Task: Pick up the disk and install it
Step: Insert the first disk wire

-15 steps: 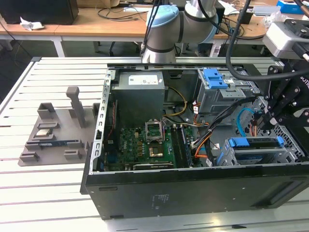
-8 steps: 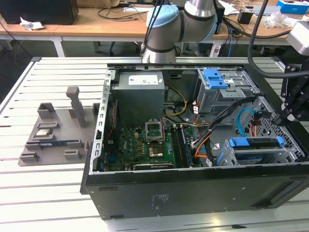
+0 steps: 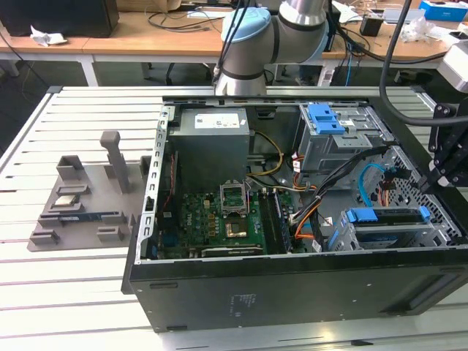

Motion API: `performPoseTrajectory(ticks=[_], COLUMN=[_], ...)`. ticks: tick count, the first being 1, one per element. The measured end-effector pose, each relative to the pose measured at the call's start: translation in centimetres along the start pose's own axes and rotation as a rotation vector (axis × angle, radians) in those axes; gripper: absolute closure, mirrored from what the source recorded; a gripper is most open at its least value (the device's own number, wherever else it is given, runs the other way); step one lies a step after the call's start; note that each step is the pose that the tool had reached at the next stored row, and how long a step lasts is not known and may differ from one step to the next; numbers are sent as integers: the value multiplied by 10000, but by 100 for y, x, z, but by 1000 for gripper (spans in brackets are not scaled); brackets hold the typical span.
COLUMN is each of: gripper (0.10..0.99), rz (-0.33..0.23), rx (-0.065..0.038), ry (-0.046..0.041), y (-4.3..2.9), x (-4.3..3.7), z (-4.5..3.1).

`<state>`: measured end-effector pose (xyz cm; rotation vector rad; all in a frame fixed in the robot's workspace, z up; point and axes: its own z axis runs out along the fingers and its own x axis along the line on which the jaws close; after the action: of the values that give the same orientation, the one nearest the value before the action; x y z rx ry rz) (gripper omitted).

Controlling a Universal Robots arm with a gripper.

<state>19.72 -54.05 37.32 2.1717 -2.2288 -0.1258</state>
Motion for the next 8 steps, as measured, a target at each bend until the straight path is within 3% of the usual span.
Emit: performPoseTrajectory(ticks=[7, 8], gripper=[973, 918], rz=[0, 0], rx=[0, 0], ry=[4, 3], y=[-1, -1], x=[0, 0], z=[0, 1])
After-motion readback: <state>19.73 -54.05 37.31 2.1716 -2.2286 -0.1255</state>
